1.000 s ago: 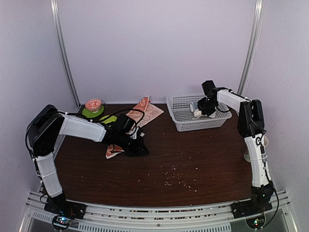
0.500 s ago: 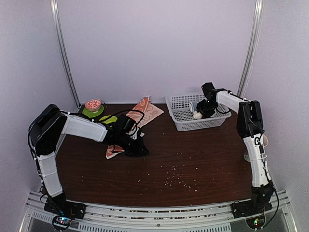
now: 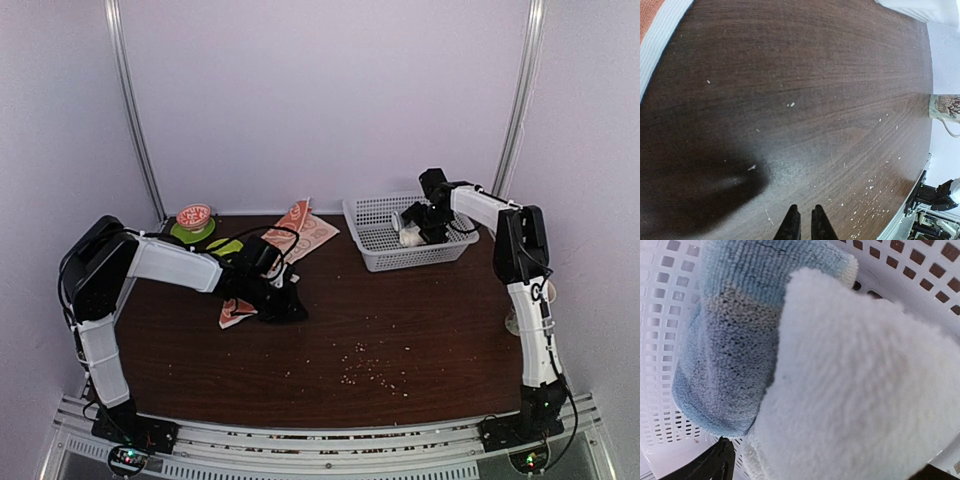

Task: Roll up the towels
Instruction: Place the towel in the bin, then pick up the towel from the center of the board.

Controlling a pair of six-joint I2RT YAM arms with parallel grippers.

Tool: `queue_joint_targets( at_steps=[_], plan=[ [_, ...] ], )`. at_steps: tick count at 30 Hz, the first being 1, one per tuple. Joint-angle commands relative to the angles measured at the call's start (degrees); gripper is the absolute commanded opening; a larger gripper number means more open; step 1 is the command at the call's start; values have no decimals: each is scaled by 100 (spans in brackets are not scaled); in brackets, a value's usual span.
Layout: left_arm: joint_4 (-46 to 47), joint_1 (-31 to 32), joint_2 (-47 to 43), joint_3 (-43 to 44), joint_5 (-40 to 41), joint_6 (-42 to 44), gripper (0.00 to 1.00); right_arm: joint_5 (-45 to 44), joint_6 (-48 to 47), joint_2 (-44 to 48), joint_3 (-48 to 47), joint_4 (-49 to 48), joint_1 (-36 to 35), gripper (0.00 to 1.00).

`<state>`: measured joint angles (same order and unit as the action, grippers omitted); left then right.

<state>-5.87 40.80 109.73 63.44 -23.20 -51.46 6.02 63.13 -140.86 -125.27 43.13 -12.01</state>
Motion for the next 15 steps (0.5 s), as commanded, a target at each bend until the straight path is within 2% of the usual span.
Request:
queue_joint_targets(
  at_steps=[1, 10, 15],
  plan=[
    [110, -54, 31, 140, -79, 73, 10, 19, -61, 621, 227, 6, 37, 100],
    [147, -54, 14, 140, -90, 83, 10, 192, -217, 1326, 629, -211, 32, 100],
    [56, -49, -125, 158, 16, 137, 10, 206, -827, 1686, 661, -277, 5, 95]
  ],
)
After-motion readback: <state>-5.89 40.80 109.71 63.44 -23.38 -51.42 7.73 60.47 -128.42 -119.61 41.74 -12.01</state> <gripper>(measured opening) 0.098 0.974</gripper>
